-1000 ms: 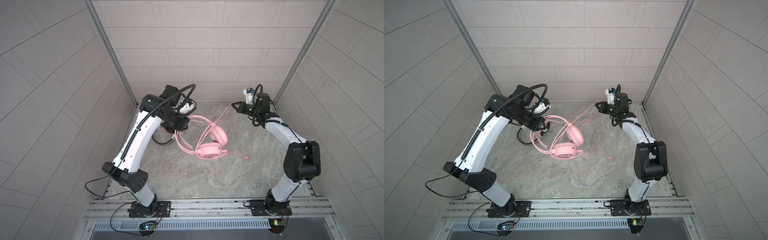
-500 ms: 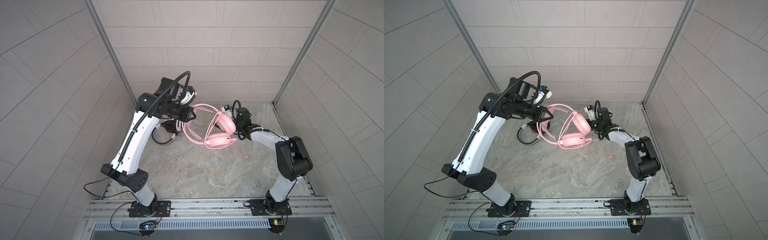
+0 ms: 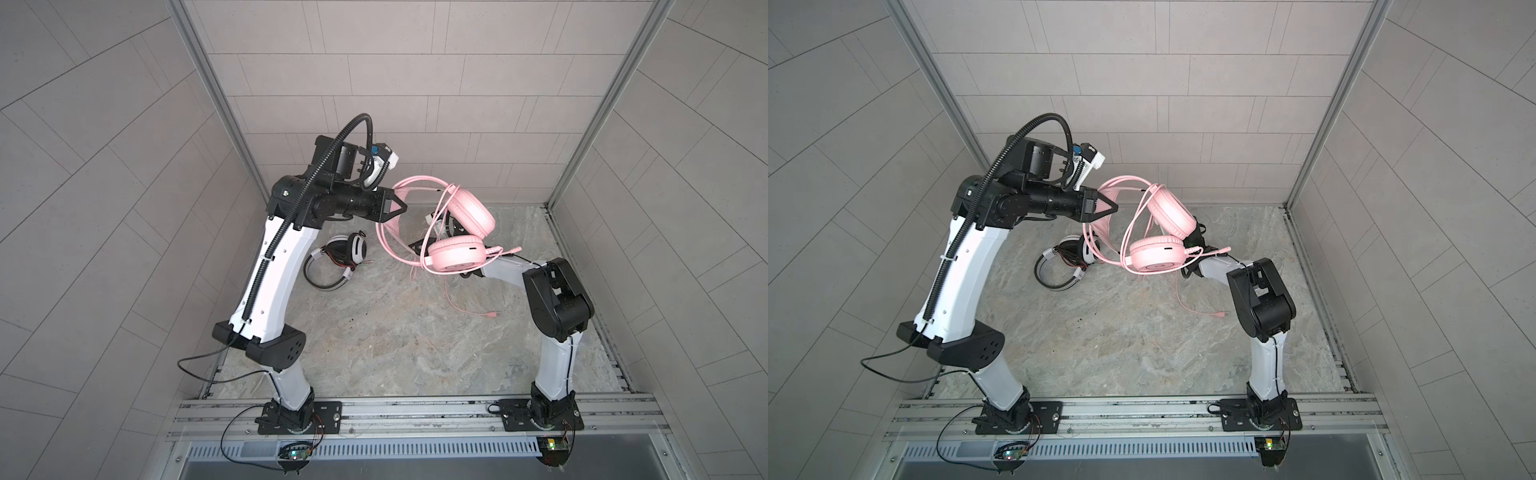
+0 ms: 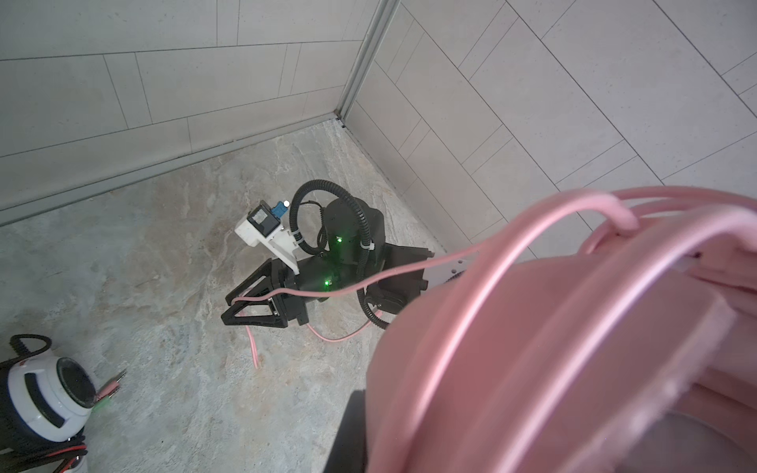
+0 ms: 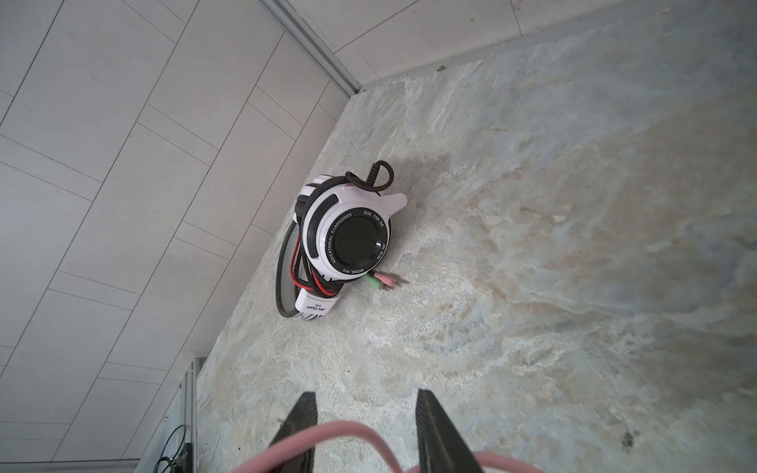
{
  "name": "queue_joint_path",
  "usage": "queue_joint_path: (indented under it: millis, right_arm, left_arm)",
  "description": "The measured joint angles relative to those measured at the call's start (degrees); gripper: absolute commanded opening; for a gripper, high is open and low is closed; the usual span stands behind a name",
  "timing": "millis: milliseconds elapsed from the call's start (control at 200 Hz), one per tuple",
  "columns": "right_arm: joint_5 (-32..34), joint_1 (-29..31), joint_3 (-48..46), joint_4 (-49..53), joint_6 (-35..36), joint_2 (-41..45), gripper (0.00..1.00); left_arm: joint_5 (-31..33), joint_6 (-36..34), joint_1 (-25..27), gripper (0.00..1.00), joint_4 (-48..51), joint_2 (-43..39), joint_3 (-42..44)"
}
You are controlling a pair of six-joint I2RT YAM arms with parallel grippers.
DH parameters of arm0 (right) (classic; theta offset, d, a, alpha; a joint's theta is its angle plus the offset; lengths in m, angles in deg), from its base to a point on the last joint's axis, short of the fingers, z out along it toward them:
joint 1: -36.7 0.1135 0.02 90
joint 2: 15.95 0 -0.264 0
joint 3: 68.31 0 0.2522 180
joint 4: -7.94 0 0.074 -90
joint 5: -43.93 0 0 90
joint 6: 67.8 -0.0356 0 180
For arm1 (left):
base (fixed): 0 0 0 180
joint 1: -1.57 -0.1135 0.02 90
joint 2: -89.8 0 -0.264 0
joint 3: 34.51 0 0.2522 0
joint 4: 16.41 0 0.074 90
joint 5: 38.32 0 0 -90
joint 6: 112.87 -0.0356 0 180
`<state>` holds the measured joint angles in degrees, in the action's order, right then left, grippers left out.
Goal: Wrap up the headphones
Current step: 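Raise the pink headset with the left gripper while the right pulls the cable down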
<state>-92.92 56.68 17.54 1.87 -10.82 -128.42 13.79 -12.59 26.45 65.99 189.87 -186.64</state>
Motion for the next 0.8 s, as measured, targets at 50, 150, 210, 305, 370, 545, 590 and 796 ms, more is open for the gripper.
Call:
queue_joint_path:
  millis: [50,150,210,305,370,545,590,796]
  right_arm:
    - [-0.13,0.00,0.17,-0.26,0.17,-0.33,0.47]
    - [-0.31,0.00,0.22,-0.37,0.61,-1.38,0.48]
    - [-0.33,-0.02,0.22,-0.35,0.87,-2.29,0.49]
    - [-0.33,0.13,0.22,-0.28,1.16,-4.00,0.49]
    - [-0.31,0.42,0.22,-0.28,1.29,-5.20,0.49]
    - [-0.09,1.88,0.26,1.05,2.25,-7.32,0.46]
    - [-0.11,2.25,0.26,1.11,2.64,-7.32,0.45]
    - [-0.15,2.99,-0.44,1.01,3.91,-7.32,0.40]
  left_arm:
    - [0.15,0.20,0.00,0.00,0.00,0.02,0.00]
    - [0.55,0.63,0.00,0.00,-0.02,0.04,-0.15]
    - [0.59,1.14,-0.02,0.00,-0.17,0.09,-0.31]
    - [0.48,2.36,-0.07,0.00,-1.09,0.24,-0.74]
    - [0.35,3.10,-0.07,0.00,-1.79,0.48,-1.40]
    - [-0.09,5.66,-0.28,0.00,-4.28,0.66,-2.19]
    - [-0.17,6.29,-0.39,0.00,-4.92,0.66,-2.19]
    - [-0.20,9.07,-0.96,0.00,-8.37,0.66,-2.19]
